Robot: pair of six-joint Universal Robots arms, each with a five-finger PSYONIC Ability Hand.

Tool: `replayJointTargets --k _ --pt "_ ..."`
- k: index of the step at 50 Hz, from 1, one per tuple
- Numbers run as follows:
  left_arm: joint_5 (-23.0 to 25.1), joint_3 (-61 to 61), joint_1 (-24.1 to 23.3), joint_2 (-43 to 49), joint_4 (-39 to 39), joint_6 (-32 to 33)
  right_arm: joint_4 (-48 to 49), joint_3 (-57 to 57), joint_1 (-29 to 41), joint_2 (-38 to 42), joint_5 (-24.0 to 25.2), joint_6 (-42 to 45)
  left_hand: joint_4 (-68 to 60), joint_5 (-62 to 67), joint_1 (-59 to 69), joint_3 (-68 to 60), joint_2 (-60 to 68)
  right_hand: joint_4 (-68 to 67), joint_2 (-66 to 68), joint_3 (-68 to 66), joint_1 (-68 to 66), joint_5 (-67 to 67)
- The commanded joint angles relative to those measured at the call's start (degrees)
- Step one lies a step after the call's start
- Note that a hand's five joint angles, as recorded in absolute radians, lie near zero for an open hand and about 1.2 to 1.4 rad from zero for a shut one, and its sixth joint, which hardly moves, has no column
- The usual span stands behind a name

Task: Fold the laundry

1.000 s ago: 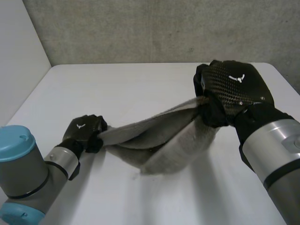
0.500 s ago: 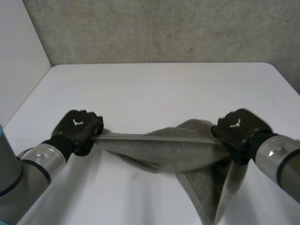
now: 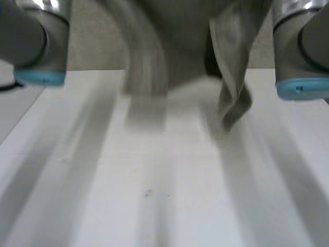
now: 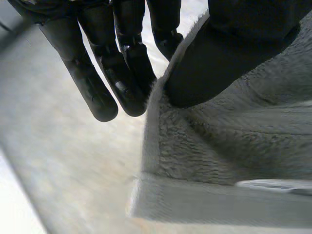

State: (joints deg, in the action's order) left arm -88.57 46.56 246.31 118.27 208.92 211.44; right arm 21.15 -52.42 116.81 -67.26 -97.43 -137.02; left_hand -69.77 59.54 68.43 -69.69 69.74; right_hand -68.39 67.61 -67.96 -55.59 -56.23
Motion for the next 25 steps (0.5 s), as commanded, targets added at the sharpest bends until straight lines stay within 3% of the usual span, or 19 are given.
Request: replayJointTargets --k 1,8,14,20,21,22,23,24,25 --pt "0.6 -0.6 0.0 -0.6 -6.9 -2.7 -2.0 -5.0 0.4 -2.4 5.6 -0.2 -10.2 10.5 11.6 -10.3 10.3 -11.6 12.4 -12.0 -24.4 -13.8" --pt "1.0 19.9 0.8 -3.7 -11.3 -6.2 -14.2 -14.2 -0.4 -3.0 16.1 -0.3 -10.2 10.5 11.6 -10.3 10.3 -11.6 12.4 -12.0 -24.4 -13.8" --pt "0.9 41.6 2.4 -4.5 -5.1 -6.0 -23.8 -21.2 -0.4 0.7 18.8 0.2 -10.2 10.5 11.6 -10.3 10.3 -11.6 12.4 -12.0 -24.4 -13.8" --pt "1.1 53.0 3.1 -4.5 -1.1 -6.0 -26.8 -25.7 -0.6 5.3 18.2 0.3 -10.2 10.5 11.6 -10.3 10.3 -11.6 12.4 -12.0 -24.4 -13.8" --pt "1.1 53.0 3.1 -4.5 -1.1 -6.0 -26.8 -26.9 -0.8 7.4 17.4 -0.1 -10.2 10.5 11.6 -10.3 10.3 -6.3 7.1 -6.8 -19.1 -8.5" --pt "1.2 54.9 3.2 -4.7 -0.6 -6.0 -26.6 -28.0 -1.6 8.5 17.0 -1.1 -10.2 10.5 11.6 -10.3 10.3 14.2 -13.4 13.8 1.4 12.0" --pt "1.2 54.9 3.2 -4.7 -0.6 -6.0 -26.6 -28.0 -1.6 8.6 17.0 -1.1 -10.2 10.5 11.6 -10.3 10.3 14.4 -13.6 14.0 1.6 12.2" --pt "1.6 56.3 3.2 -5.1 -0.4 -6.0 -26.2 -29.1 -2.6 8.9 16.2 -2.9 -10.2 10.5 11.6 -10.3 10.3 29.9 -29.1 29.5 17.1 27.7" --pt "1.6 56.4 3.2 -5.1 -0.4 -6.0 -25.5 -30.5 -3.4 8.8 15.4 -6.2 -10.2 10.5 11.6 -10.3 10.3 35.0 -34.3 34.6 22.2 32.9"
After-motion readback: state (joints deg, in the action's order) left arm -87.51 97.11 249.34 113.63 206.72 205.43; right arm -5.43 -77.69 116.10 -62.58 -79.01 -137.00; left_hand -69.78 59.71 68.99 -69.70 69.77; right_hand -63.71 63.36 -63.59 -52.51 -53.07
